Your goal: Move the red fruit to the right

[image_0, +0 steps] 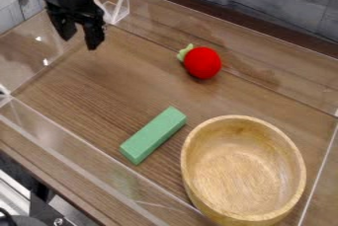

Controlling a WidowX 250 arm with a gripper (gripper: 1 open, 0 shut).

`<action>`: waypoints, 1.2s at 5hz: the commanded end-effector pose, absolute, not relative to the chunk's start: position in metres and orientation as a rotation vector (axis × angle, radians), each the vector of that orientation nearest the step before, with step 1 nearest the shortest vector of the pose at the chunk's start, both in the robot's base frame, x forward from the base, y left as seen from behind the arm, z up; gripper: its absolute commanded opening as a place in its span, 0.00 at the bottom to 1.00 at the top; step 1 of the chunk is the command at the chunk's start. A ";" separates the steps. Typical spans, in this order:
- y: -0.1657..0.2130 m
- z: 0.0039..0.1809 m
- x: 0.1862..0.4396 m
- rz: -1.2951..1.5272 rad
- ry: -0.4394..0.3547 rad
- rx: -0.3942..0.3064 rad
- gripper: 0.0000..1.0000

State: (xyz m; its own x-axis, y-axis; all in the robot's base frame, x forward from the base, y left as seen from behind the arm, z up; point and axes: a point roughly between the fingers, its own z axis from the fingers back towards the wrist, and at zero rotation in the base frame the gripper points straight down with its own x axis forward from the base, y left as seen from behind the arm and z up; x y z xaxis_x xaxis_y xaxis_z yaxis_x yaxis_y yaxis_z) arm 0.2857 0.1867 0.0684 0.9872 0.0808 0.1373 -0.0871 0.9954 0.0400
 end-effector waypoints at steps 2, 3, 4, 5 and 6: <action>0.211 0.110 0.299 0.026 -0.222 0.092 1.00; 0.213 0.097 0.297 0.050 -0.220 0.090 1.00; 0.213 0.083 0.297 0.075 -0.215 0.084 1.00; 0.218 0.076 0.300 0.053 -0.215 0.076 1.00; 0.222 0.074 0.306 0.032 -0.222 0.073 1.00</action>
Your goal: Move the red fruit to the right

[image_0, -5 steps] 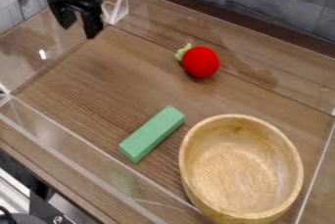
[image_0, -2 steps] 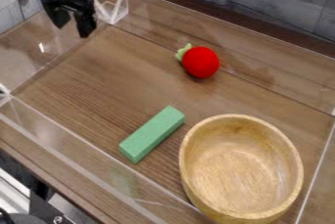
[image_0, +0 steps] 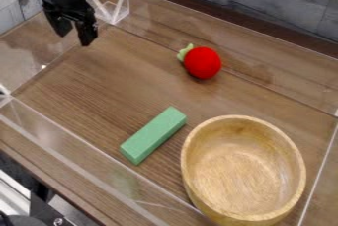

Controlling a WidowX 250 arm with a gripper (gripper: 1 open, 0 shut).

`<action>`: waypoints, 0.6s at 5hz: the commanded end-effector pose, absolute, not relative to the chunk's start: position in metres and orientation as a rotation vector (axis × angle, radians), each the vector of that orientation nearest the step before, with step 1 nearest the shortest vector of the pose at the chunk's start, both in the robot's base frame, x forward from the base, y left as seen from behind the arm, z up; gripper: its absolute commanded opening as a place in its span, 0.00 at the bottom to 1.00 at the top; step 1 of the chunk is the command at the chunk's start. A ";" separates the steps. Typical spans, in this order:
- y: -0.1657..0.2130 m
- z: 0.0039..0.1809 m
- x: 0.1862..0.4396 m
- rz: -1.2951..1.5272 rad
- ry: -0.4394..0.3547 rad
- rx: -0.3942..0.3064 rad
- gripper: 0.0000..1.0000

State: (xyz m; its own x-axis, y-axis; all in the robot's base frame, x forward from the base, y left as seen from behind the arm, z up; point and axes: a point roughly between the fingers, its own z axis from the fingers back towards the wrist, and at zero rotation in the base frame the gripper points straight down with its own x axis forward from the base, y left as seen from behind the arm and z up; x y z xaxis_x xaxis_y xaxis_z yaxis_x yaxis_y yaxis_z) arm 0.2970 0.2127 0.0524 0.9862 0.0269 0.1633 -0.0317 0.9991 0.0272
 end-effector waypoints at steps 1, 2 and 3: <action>0.220 0.081 0.311 0.029 -0.226 0.073 1.00; 0.218 0.087 0.315 0.024 -0.228 0.069 1.00; 0.216 0.078 0.321 0.028 -0.230 0.065 1.00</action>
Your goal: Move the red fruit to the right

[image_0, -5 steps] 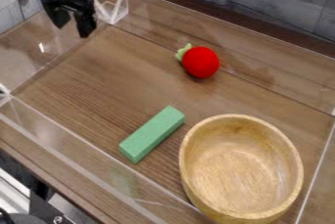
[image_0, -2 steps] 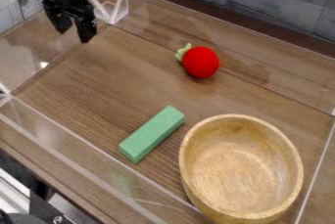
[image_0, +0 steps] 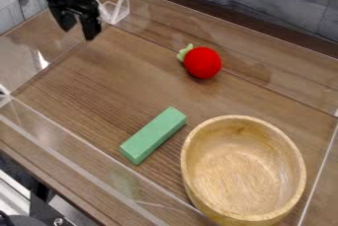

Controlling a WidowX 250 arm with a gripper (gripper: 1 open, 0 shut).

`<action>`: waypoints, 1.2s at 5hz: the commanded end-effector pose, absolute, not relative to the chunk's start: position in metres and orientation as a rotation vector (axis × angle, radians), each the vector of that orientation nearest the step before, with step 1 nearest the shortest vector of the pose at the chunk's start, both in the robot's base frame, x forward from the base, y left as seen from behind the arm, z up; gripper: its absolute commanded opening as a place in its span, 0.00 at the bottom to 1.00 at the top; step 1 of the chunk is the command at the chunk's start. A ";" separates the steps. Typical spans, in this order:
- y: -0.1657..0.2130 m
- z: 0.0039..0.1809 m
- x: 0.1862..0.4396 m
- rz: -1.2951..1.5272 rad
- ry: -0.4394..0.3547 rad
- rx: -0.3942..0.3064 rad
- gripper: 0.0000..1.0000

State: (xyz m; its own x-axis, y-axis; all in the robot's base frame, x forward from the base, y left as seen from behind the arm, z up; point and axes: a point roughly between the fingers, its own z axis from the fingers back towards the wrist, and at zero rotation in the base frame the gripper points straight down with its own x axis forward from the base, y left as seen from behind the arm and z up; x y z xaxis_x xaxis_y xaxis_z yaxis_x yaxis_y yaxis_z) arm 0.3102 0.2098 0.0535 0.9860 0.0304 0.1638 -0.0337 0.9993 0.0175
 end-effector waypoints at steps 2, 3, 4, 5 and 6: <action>0.216 0.058 0.333 0.099 -0.226 0.067 1.00; 0.214 0.053 0.338 0.160 -0.220 0.070 1.00; 0.196 0.054 0.343 0.118 -0.219 0.045 1.00; 0.155 0.053 0.349 0.109 -0.221 0.022 1.00; 0.105 0.058 0.358 0.075 -0.246 0.000 1.00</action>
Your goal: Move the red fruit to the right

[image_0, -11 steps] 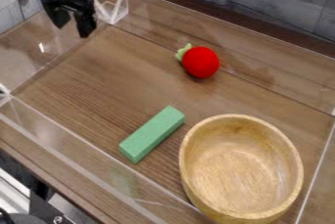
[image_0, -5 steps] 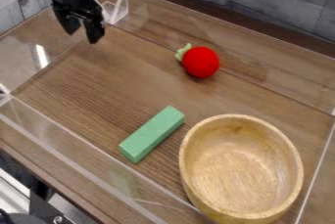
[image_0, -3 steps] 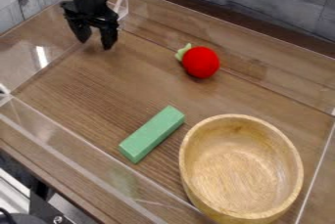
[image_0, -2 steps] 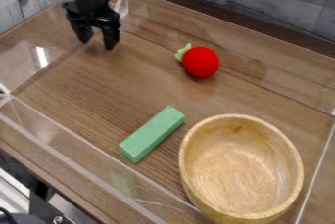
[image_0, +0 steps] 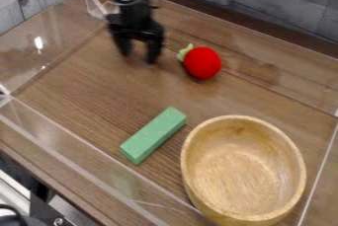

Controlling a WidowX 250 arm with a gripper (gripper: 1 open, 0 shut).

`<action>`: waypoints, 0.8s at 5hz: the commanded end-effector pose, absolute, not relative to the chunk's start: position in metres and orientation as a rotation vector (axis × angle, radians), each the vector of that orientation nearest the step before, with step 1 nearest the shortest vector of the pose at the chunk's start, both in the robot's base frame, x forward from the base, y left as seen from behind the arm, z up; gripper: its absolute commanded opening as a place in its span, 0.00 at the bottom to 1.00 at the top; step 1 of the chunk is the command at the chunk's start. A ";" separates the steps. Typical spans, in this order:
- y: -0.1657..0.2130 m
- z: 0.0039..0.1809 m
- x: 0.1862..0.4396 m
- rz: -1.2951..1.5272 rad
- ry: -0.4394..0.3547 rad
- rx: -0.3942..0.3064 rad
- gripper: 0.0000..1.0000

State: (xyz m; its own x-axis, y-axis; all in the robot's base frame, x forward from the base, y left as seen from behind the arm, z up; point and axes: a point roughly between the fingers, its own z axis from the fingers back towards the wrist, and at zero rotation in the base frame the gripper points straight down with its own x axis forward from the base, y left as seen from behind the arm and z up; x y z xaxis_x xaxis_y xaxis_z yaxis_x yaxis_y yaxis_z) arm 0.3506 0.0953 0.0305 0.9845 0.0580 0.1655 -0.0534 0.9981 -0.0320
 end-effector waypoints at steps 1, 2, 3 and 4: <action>0.066 0.071 0.361 -0.001 -0.266 -0.026 1.00; 0.045 0.079 0.363 -0.043 -0.272 -0.031 1.00; 0.033 0.074 0.372 -0.021 -0.275 -0.018 1.00; 0.025 0.067 0.380 0.006 -0.274 -0.011 1.00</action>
